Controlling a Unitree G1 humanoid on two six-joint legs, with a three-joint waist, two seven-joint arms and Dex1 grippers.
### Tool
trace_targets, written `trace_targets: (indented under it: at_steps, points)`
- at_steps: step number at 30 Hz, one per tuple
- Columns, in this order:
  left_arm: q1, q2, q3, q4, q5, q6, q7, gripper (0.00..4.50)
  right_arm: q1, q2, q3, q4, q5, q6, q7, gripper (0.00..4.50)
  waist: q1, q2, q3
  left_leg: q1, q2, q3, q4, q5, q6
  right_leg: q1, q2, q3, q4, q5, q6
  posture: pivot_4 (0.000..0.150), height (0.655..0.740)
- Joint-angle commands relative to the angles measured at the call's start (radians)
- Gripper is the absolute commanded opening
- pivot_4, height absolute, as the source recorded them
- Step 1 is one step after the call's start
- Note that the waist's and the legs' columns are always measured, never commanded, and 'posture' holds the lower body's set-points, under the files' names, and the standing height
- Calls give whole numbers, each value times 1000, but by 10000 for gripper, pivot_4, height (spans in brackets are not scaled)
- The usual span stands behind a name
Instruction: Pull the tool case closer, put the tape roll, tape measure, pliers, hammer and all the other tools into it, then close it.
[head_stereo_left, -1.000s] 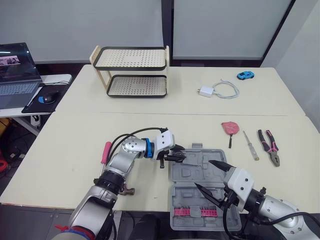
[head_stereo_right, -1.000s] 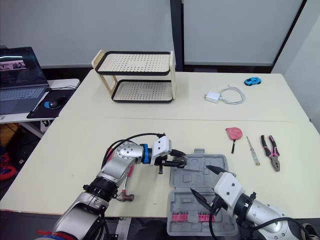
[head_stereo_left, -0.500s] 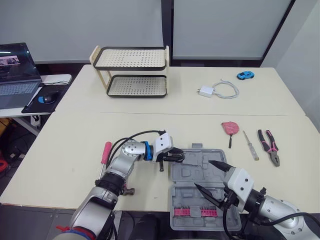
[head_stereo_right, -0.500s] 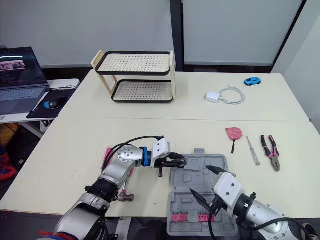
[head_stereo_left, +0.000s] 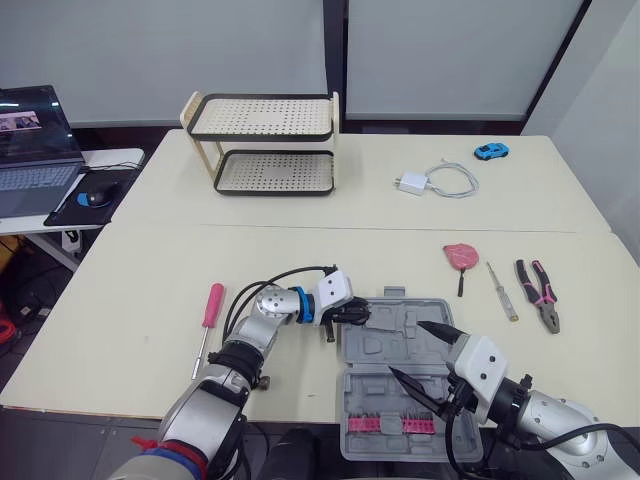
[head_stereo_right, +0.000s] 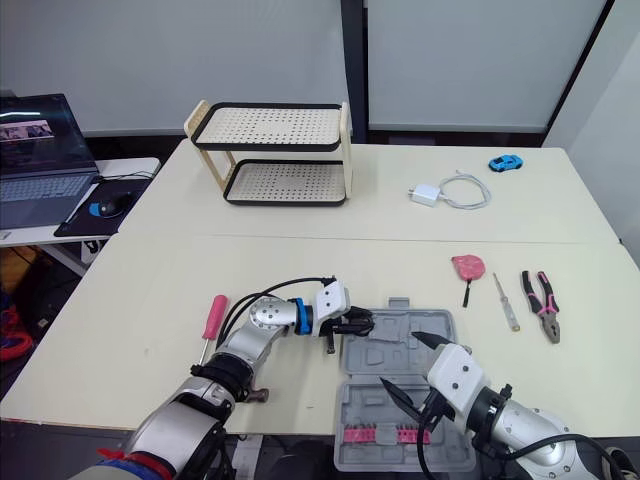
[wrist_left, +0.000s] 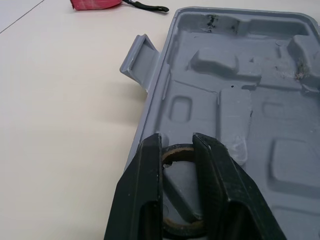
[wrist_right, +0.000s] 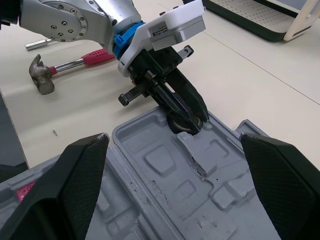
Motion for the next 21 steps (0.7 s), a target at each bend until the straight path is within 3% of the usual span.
trace_targets:
  at_steps: [1,13,21]
  points:
    - [-1,0,-30,21,48,-10,2,9776,1,1,-17,-57,19,-10,-3,45000,0,0,0,0,0,0,0,0,0,0,0,0,0,0,0,1500,7400]
    - [-15,13,19,-7,4,-30,-22,9776,-23,9,-42,-40,44,-1,-6,45000,-1,-1,-2,0,0,0,0,0,0,1,0,0,0,0,0,1500,7400]
    - [3,124,129,-280,-149,110,-111,9776,-59,0,-215,7,160,-11,20,45000,-2,-1,-1,0,0,-1,0,0,0,0,0,0,0,0,0,1500,7400]
